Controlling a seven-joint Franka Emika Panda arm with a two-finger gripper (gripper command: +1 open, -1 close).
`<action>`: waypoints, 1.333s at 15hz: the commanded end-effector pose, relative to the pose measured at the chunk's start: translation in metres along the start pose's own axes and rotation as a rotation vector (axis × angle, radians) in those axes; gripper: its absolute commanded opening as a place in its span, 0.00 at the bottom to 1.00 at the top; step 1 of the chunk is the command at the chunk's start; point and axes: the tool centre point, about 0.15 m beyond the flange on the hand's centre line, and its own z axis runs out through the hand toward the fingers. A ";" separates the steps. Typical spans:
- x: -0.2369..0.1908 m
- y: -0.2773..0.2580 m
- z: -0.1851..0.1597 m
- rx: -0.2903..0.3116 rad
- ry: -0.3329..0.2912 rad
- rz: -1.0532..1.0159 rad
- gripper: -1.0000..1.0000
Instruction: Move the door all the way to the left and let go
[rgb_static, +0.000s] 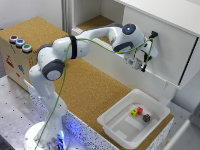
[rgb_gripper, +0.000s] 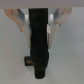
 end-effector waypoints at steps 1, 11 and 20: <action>-0.009 -0.026 0.020 0.100 0.000 0.000 0.00; -0.049 -0.130 -0.013 0.081 0.008 -0.048 0.00; -0.068 -0.224 -0.038 -0.002 -0.005 -0.042 0.00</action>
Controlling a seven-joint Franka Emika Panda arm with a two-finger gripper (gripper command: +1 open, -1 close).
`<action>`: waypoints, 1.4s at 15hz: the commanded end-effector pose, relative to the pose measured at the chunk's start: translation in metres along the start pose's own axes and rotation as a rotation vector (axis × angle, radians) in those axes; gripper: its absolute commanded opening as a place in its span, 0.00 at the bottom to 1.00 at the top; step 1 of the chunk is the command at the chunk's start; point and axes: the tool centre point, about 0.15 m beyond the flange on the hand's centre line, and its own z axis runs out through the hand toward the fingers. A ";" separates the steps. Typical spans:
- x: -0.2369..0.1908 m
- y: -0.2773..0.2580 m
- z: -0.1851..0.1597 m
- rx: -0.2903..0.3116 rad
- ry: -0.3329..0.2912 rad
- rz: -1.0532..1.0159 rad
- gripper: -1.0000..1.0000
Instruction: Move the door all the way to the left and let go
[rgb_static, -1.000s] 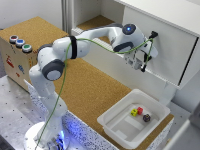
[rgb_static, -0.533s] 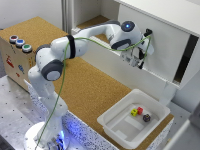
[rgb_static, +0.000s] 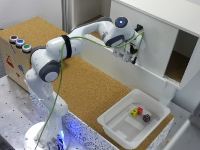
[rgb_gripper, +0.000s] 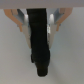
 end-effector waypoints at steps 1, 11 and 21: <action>-0.049 -0.079 -0.005 -0.168 0.063 0.030 0.00; -0.057 -0.169 0.000 -0.066 0.038 -0.031 0.00; -0.072 -0.300 -0.010 -0.135 0.038 0.060 0.00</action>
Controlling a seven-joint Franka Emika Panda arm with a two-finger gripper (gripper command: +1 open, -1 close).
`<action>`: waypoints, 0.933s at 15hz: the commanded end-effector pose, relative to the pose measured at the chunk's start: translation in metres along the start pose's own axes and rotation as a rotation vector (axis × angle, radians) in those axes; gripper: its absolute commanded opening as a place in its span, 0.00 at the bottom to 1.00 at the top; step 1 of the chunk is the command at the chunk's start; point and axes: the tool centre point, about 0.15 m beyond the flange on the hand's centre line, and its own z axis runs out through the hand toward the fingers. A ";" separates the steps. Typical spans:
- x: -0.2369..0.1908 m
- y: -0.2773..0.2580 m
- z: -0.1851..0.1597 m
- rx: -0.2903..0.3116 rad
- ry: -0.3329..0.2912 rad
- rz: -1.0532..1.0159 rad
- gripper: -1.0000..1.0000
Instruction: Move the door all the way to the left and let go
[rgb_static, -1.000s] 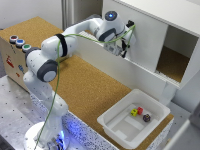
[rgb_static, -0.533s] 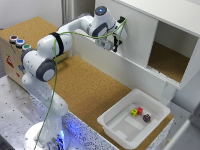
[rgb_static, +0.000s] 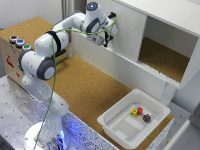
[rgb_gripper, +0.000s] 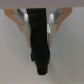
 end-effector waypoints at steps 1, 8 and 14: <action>-0.072 -0.107 -0.016 -0.149 0.051 0.062 0.00; -0.074 -0.157 -0.027 -0.132 0.064 0.030 0.00; -0.074 -0.183 -0.044 -0.112 0.072 0.000 1.00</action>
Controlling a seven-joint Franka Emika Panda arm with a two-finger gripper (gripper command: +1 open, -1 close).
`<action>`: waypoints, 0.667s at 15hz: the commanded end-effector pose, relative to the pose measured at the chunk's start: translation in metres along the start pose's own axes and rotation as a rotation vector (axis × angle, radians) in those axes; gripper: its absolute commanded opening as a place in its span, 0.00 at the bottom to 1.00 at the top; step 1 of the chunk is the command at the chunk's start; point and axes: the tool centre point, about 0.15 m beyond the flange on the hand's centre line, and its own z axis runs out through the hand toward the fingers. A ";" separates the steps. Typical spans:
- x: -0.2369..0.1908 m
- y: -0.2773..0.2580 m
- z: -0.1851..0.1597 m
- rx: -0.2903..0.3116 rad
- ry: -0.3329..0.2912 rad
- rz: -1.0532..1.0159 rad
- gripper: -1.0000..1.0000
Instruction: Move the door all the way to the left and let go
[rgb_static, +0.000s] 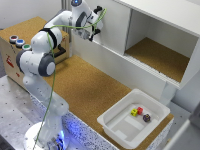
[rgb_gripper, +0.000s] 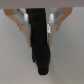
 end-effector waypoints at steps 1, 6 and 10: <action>-0.074 -0.100 -0.060 -0.165 0.043 -0.001 1.00; -0.101 -0.085 -0.098 -0.252 0.039 0.032 1.00; -0.115 -0.078 -0.095 -0.267 -0.016 0.086 1.00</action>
